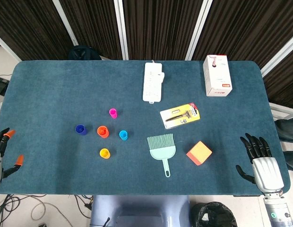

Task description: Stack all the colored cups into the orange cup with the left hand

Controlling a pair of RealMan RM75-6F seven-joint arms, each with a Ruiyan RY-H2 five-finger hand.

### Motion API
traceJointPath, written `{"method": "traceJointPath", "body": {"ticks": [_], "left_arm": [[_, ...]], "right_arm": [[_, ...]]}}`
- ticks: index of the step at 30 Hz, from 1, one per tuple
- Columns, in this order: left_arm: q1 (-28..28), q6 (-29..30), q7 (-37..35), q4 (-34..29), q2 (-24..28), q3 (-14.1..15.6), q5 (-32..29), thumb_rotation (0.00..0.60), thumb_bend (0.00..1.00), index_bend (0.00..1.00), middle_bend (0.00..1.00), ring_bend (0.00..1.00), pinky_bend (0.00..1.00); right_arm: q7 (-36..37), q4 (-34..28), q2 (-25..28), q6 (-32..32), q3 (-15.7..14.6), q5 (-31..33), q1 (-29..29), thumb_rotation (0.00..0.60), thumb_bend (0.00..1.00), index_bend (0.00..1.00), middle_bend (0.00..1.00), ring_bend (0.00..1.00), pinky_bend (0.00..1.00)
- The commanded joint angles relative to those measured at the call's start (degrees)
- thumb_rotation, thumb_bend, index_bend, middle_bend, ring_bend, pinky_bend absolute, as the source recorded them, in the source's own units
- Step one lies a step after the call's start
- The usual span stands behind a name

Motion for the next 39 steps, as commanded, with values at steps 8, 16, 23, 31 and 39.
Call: {"method": "traceJointPath", "body": {"ticks": [8,16,23,31,39], "left_arm": [[-0.08,-0.26,0.50,-0.22,-0.03,-0.02,-0.36,0.600,0.33,0.16,0.07,0.00,0.00],[-0.05,-0.16,0.40,-0.25,-0.06,-0.04,-0.35,0.600,0.33,0.16,0.07,0.00,0.00],[0.08,0.16,0.27,-0.31,-0.01,-0.02,-0.17,0.600,0.33,0.16,0.07,0.00,0.00],[-0.06,-0.25,0.43,-0.28,-0.13,0.11,-0.23,0.600,0.33,0.16,0.07,0.00,0.00],[-0.72,-1.16,-0.47,-0.53,0.01,0.37,0.73,0.600,0.31,0.15,0.07,0.00,0.00]], "right_arm": [[-0.04,0.24,-0.19,-0.27,0.10,0.33,0.09,0.600,0.34,0.09,0.05,0.09,0.04],[-0.13,0.05,-0.13,0.02,0.27,0.62,-0.09,0.600,0.34,0.09,0.05,0.09,0.04],[0.14,-0.20,0.16,0.12,0.38,0.89,-0.21,0.600,0.34,0.09,0.05,0.09,0.04],[-0.19,-0.30,0.11,-0.30,0.28,0.88,-0.06,0.600,0.34,0.09,0.05,0.09,0.04],[-0.99,-0.69,-0.04,-0.61,0.11,1.10,-0.13,0.600,0.34,0.09,0.05,0.09,0.04]]}}
